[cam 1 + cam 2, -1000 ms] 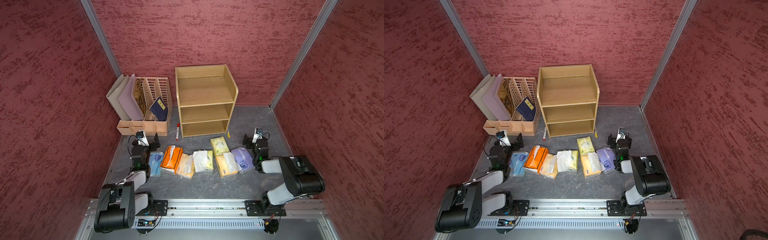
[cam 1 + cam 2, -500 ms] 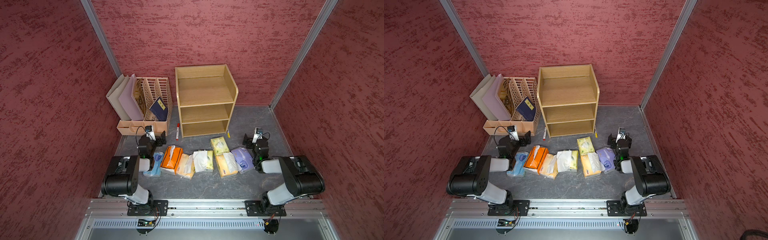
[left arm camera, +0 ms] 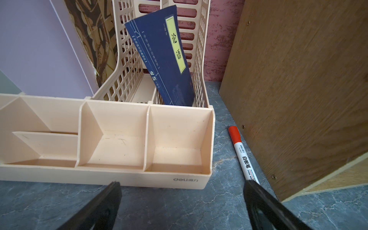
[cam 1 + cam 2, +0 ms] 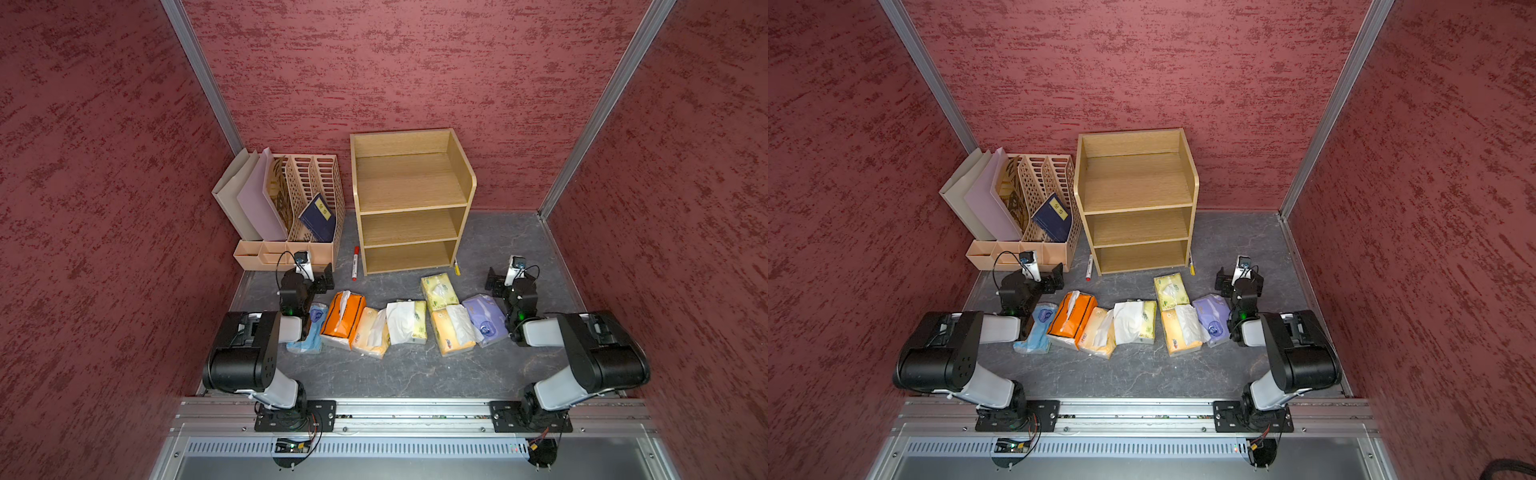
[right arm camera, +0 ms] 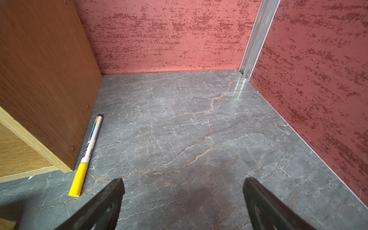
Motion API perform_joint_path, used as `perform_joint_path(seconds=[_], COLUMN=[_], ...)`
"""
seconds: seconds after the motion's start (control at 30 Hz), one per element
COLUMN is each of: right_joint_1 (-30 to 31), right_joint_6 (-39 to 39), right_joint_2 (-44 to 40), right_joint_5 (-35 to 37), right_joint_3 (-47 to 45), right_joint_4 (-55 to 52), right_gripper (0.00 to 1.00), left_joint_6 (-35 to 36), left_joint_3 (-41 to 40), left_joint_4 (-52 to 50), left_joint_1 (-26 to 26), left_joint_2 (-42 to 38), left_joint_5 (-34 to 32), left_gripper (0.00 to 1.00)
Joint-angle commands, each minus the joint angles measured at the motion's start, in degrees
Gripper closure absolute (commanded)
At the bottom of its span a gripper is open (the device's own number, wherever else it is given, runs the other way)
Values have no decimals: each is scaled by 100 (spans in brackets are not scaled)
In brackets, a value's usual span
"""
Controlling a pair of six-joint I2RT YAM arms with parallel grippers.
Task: Remove the tissue boxes from the shelf
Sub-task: Reset both arms
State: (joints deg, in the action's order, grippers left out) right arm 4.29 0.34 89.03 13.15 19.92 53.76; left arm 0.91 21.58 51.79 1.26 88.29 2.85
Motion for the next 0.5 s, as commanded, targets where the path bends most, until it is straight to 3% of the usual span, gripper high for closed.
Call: perform_joint_path(seconds=[0.0,0.47], right_joint_1=[-47,-43], right_joint_6=[-36,-34], right_joint_2=[20,12], right_joint_5=[-66,-66], right_joint_3=[107,99], right_joint_4=[179,180], right_gripper=[2,2], left_joint_6=[80,43], left_joint_3=[-14,13], left_joint_4=[33,-24], left_joint_1=[4,63], left_joint_2=[-25,-25], left_joint_5=[-27,88], left_gripper=[0,0])
